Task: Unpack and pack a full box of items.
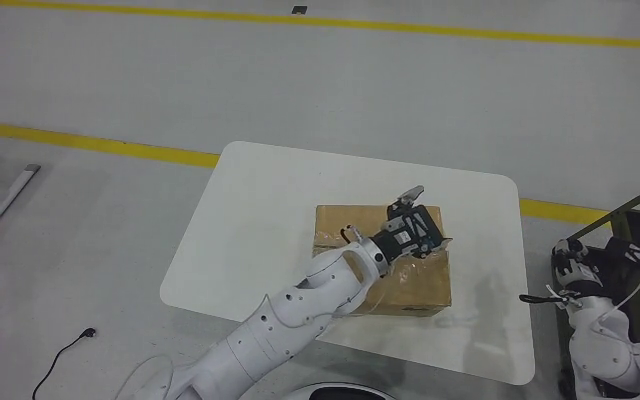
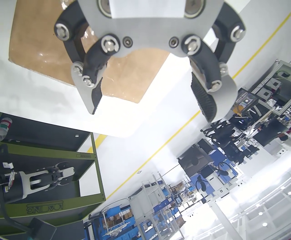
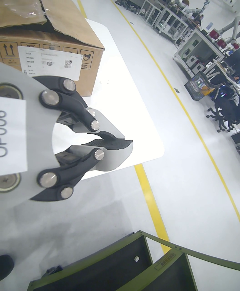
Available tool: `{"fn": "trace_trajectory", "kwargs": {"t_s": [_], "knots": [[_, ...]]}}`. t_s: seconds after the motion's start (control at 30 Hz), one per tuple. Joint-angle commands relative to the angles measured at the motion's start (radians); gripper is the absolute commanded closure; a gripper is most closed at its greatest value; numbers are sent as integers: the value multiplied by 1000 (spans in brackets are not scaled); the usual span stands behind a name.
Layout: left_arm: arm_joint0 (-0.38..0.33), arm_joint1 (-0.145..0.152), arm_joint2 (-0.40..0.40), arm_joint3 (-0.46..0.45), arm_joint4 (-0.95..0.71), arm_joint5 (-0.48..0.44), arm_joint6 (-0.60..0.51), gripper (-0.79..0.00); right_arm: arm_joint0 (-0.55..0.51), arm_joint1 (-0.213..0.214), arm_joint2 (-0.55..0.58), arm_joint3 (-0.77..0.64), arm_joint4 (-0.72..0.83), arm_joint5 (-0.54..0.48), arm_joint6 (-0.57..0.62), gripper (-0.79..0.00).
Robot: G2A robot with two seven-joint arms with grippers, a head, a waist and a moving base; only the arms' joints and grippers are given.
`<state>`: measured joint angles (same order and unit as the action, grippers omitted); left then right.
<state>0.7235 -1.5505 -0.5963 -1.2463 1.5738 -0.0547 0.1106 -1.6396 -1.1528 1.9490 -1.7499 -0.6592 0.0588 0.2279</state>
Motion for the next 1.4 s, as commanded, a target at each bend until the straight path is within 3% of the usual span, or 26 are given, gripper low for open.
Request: {"fn": "trace_trajectory", "kwargs": {"t_s": [0.0,0.13,0.3,0.4,0.5,0.6,0.73,0.97,1.03,1.07,1.37], "knots": [[-5,-2,-15,4,1,5,-1,-785,2,-1,3,-5,23,-8,12,0],[5,9,-76,-17,14,9,-20,-785,6,0,-5,-28,52,-50,63,0],[77,56,-216,-112,74,-8,-68,-785,-1,2,-37,-93,78,-142,120,0],[154,91,-327,-212,116,-34,-115,-785,-10,3,-58,-134,118,-215,166,-154],[248,122,-437,-330,151,-67,-164,-785,-16,7,-73,-170,144,-307,215,-363],[338,145,-528,-427,181,-100,-211,-785,-16,11,-96,-200,156,-394,260,-471],[440,166,-629,-514,183,-121,-272,-785,-9,18,-143,-218,139,-517,324,-505],[580,185,-745,-603,128,-168,-410,-785,17,29,-227,-216,99,-696,406,-489],[613,188,-774,-623,78,-189,-441,-785,25,34,-255,-212,89,-749,442,-659],[628,190,-788,-632,56,-202,-462,-785,29,36,-267,-210,79,-775,458,-785],[672,200,-831,-679,23,-256,-498,-785,43,39,-280,-199,52,-796,467,-785]]}}
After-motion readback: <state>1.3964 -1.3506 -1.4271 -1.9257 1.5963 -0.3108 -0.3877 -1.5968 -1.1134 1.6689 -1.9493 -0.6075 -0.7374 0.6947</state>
